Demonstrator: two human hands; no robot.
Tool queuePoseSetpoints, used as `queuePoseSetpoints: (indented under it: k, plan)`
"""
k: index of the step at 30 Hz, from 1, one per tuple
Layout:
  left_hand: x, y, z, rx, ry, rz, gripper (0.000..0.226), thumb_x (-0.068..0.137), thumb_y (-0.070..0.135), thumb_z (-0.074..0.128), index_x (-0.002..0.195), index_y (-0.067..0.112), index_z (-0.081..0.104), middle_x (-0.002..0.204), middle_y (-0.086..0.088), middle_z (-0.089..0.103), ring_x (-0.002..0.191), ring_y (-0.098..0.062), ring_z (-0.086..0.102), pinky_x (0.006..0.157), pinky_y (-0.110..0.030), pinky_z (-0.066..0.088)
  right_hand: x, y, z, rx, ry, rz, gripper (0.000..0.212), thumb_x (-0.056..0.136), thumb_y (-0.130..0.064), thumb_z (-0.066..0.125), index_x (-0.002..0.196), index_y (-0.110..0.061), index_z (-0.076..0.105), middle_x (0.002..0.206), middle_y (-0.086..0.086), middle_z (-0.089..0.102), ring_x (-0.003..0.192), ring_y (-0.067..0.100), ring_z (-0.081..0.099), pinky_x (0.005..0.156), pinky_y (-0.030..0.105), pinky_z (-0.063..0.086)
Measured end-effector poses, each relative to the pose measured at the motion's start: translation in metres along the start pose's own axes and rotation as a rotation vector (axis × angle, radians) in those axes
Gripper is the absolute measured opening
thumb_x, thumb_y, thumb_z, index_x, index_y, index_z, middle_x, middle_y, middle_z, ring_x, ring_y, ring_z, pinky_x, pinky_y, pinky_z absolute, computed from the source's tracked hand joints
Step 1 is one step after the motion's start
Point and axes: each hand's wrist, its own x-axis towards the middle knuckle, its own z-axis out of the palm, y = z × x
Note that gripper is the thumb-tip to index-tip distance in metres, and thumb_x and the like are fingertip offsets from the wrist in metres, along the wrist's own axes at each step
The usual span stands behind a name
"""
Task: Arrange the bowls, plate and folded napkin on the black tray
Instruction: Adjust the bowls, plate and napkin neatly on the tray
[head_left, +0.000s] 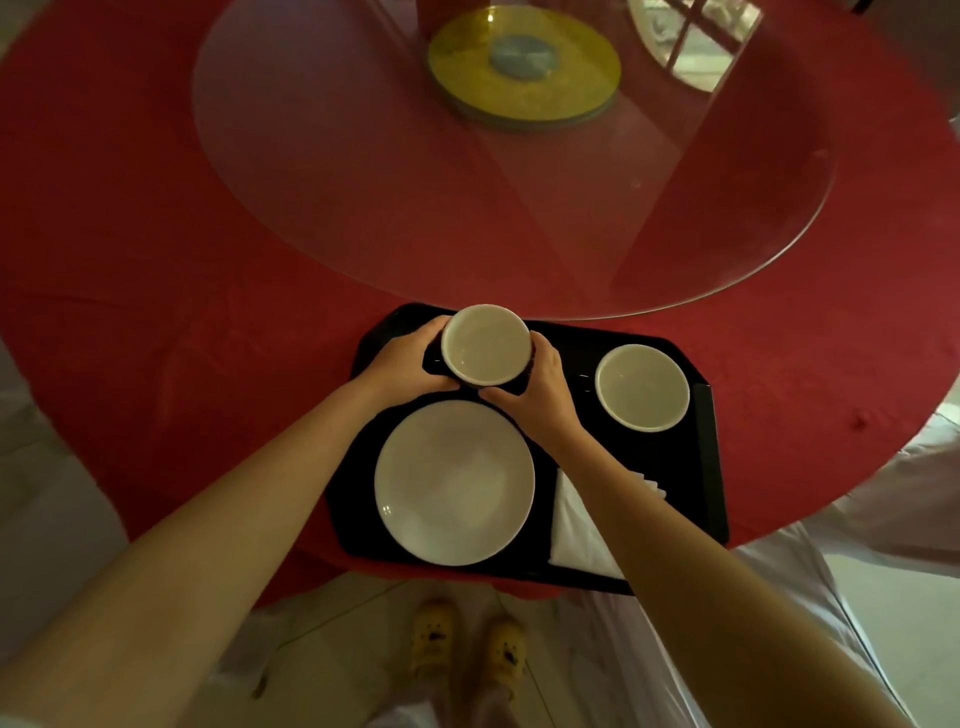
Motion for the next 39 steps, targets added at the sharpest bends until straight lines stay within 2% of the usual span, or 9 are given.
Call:
queuePoseSetpoints:
  k: [4, 9, 12, 15, 21, 24, 34, 37, 39]
  plan:
    - [0.010, 0.001, 0.000, 0.005, -0.052, -0.001, 0.082, 0.069, 0.027, 0.079, 0.137, 0.034, 0.034, 0.137, 0.004, 0.051, 0.126, -0.015, 0.045, 0.093, -0.027, 0.035, -0.004, 0.001, -0.001, -0.003, 0.046, 0.024, 0.091, 0.067, -0.026, 0.080, 0.138, -0.012, 0.026, 0.141, 0.010, 0.034, 0.128, 0.021, 0.037, 0.101, 0.026, 0.031]
    - [0.004, 0.004, -0.001, 0.078, -0.018, -0.052, 0.086, 0.075, 0.024, 0.074, 0.145, 0.025, 0.023, 0.148, -0.004, 0.039, 0.136, -0.023, 0.036, 0.104, -0.035, 0.035, -0.009, -0.006, -0.008, -0.024, 0.007, 0.096, 0.090, 0.073, -0.025, 0.076, 0.142, -0.010, 0.019, 0.146, 0.012, 0.030, 0.134, 0.023, 0.031, 0.110, 0.037, 0.031]
    - [-0.032, -0.004, -0.001, 0.167, 0.178, -0.177, 0.069, 0.084, 0.019, 0.064, 0.143, 0.017, 0.028, 0.141, -0.011, 0.047, 0.126, -0.028, 0.047, 0.101, -0.043, 0.043, -0.032, -0.002, -0.010, -0.181, 0.015, 0.101, 0.060, 0.085, -0.021, 0.063, 0.136, -0.009, 0.035, 0.137, 0.011, 0.043, 0.127, 0.024, 0.040, 0.102, 0.034, 0.037]
    - [-0.075, -0.018, 0.011, 0.329, 0.163, -0.193, 0.051, 0.088, 0.021, 0.058, 0.136, 0.013, 0.042, 0.127, -0.012, 0.056, 0.114, -0.027, 0.054, 0.090, -0.040, 0.047, -0.065, 0.007, -0.003, -0.328, -0.072, 0.101, 0.044, 0.092, -0.021, 0.051, 0.133, -0.012, 0.041, 0.130, 0.008, 0.049, 0.123, 0.024, 0.043, 0.097, 0.035, 0.040]
    - [-0.093, -0.025, 0.031, 0.343, 0.136, -0.225, 0.041, 0.088, 0.015, 0.055, 0.128, 0.015, 0.048, 0.122, -0.009, 0.053, 0.106, -0.024, 0.054, 0.076, -0.032, 0.044, -0.081, 0.012, 0.007, -0.404, -0.107, 0.132, 0.044, 0.091, -0.005, 0.043, 0.134, -0.013, 0.037, 0.128, 0.011, 0.047, 0.120, 0.028, 0.038, 0.095, 0.040, 0.042]
    - [-0.090, -0.023, 0.033, 0.354, 0.131, -0.228, 0.042, 0.086, 0.011, 0.056, 0.127, 0.015, 0.048, 0.122, -0.009, 0.052, 0.107, -0.025, 0.053, 0.078, -0.034, 0.046, -0.083, 0.014, 0.007, -0.395, -0.092, 0.149, 0.045, 0.088, 0.001, 0.041, 0.131, -0.012, 0.039, 0.126, 0.012, 0.047, 0.118, 0.028, 0.039, 0.092, 0.040, 0.043]
    - [-0.098, -0.017, 0.044, 0.395, 0.107, -0.225, 0.048, 0.086, 0.011, 0.057, 0.131, 0.011, 0.043, 0.125, -0.013, 0.049, 0.111, -0.027, 0.050, 0.086, -0.038, 0.046, -0.094, 0.019, -0.003, -0.444, -0.078, 0.084, 0.047, 0.091, -0.004, 0.041, 0.137, -0.012, 0.035, 0.133, 0.010, 0.045, 0.124, 0.027, 0.037, 0.096, 0.038, 0.042]
    - [-0.100, -0.017, 0.046, 0.374, 0.096, -0.227, 0.048, 0.085, 0.009, 0.057, 0.131, 0.011, 0.042, 0.126, -0.013, 0.048, 0.112, -0.028, 0.049, 0.087, -0.039, 0.047, -0.109, 0.029, -0.022, -0.384, 0.056, -0.011, 0.043, 0.091, -0.008, 0.048, 0.134, -0.013, 0.042, 0.137, 0.007, 0.048, 0.129, 0.024, 0.036, 0.103, 0.036, 0.037]
    - [-0.101, -0.017, 0.047, 0.363, 0.103, -0.234, 0.047, 0.085, 0.008, 0.056, 0.130, 0.012, 0.042, 0.125, -0.014, 0.048, 0.110, -0.029, 0.051, 0.084, -0.040, 0.048, -0.122, 0.045, -0.039, -0.481, 0.105, -0.032, 0.048, 0.091, -0.017, 0.053, 0.137, -0.015, 0.039, 0.143, 0.006, 0.042, 0.135, 0.025, 0.029, 0.110, 0.037, 0.028]
